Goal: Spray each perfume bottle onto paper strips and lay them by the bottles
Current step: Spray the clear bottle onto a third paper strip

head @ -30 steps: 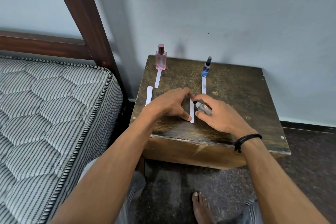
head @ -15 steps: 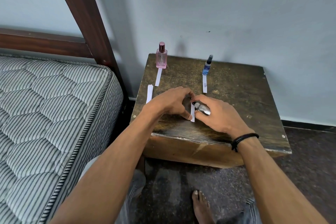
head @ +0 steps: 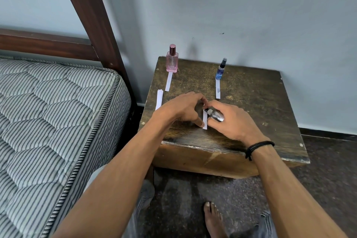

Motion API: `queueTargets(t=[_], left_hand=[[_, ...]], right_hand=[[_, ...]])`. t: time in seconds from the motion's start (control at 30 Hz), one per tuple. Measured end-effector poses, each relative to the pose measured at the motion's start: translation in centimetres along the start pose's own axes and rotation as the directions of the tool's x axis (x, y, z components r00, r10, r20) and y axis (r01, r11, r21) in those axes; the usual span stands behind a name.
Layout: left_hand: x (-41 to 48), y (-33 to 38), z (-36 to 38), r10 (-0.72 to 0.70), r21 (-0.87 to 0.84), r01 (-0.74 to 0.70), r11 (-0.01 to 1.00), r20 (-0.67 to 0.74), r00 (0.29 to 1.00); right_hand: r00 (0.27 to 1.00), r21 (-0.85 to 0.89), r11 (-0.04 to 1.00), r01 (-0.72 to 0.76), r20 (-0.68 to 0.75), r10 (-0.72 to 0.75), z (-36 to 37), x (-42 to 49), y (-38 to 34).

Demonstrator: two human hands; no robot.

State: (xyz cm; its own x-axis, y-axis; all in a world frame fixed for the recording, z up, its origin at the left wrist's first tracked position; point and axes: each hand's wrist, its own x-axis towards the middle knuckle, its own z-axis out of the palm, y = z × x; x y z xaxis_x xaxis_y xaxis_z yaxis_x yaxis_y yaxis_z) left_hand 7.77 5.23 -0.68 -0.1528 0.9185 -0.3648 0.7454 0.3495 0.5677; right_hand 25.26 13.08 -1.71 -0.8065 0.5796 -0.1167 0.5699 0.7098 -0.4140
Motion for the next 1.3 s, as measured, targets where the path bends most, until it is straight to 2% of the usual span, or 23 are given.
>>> queueTargets(t=[0.67,0.97,1.3], left_hand=[[0.1,0.1,0.0,-0.011,0.011,0.011,1.000,-0.003,1.000],[0.2,0.0,-0.1,-0.028,-0.020,0.028,0.999,0.014,1.000],[0.1,-0.2,-0.3,-0.028,-0.068,0.030,0.997,0.028,0.999]], right_hand=[[0.999,0.021,0.999,-0.029,-0.040,0.030,0.7,0.5,0.0],[0.994,0.081,0.995,-0.063,0.091,0.055,-0.6,-0.2,1.8],[0.998,0.057,0.998,0.021,0.061,-0.024,0.3,0.1,1.4]])
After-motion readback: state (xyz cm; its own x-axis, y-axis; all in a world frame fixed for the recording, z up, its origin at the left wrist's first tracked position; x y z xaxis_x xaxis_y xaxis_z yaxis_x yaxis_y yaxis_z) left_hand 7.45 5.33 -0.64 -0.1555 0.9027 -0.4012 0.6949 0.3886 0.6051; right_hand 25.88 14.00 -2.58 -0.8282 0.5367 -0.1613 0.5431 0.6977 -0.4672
